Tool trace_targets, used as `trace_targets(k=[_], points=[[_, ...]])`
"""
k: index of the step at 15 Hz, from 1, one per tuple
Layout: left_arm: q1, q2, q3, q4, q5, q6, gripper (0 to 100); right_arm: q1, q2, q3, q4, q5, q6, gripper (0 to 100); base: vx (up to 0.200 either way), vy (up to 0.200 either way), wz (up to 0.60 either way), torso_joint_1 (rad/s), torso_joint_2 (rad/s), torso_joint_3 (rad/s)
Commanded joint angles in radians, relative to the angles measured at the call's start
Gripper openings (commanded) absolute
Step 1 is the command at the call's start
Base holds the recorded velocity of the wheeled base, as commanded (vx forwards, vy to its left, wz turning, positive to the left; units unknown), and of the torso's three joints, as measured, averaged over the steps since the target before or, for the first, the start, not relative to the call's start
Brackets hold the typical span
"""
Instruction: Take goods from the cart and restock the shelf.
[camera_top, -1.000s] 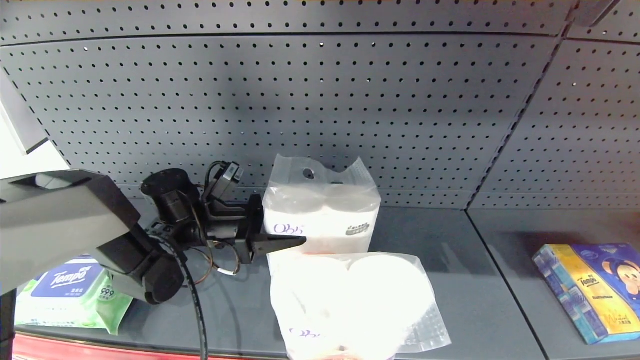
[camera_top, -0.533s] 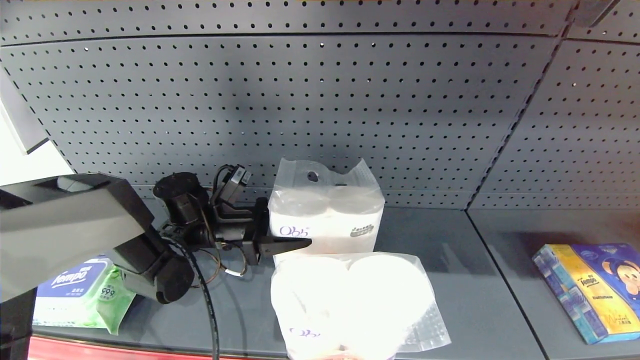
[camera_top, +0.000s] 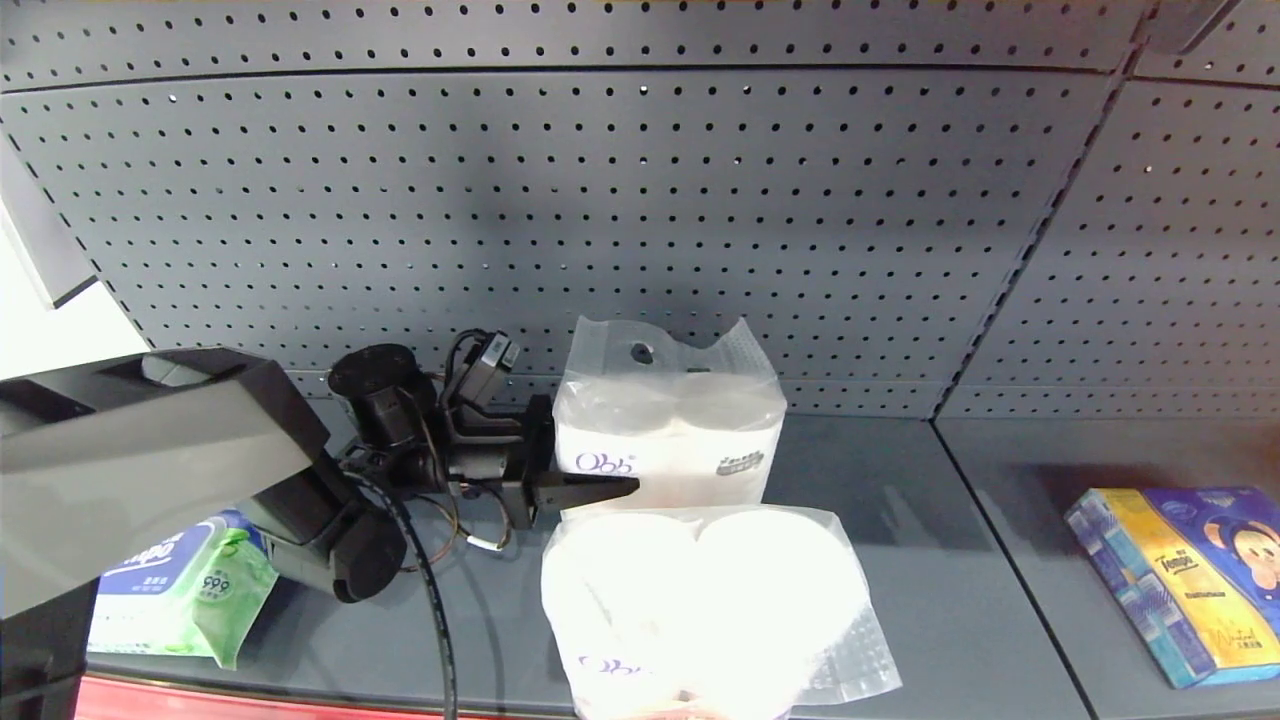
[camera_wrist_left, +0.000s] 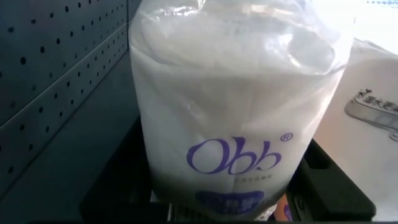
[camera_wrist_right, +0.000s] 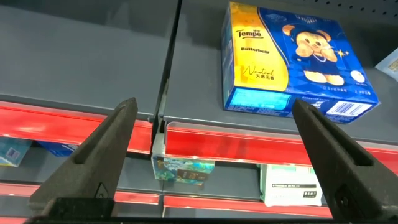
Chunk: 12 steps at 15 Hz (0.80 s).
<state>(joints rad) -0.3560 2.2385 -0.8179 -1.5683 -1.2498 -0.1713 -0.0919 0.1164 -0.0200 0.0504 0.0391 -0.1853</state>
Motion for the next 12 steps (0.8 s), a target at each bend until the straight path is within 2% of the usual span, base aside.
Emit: trace_targets(k=[1,6,7,12], points=[[-0.001,0.007,-0.017,-0.003,0.001,-0.001,0,0.000,0.008,0.000,0.000,0.001,0.000,100,0.000,0.000,0.00,0.000,0.00,0.000],[-0.003,0.012,-0.021,-0.003,0.000,0.001,0,0.000,0.008,0.000,0.000,0.001,0.000,100,0.000,0.000,0.00,0.000,0.00,0.000],[-0.003,0.012,-0.021,-0.003,-0.002,0.001,100,0.000,0.006,0.000,0.000,0.001,0.000,100,0.000,0.000,0.00,0.000,0.00,0.000],[0.005,-0.036,0.014,-0.003,-0.007,-0.014,100,0.000,0.006,0.000,0.000,0.001,0.000,100,0.000,0.000,0.00,0.000,0.00,0.000]])
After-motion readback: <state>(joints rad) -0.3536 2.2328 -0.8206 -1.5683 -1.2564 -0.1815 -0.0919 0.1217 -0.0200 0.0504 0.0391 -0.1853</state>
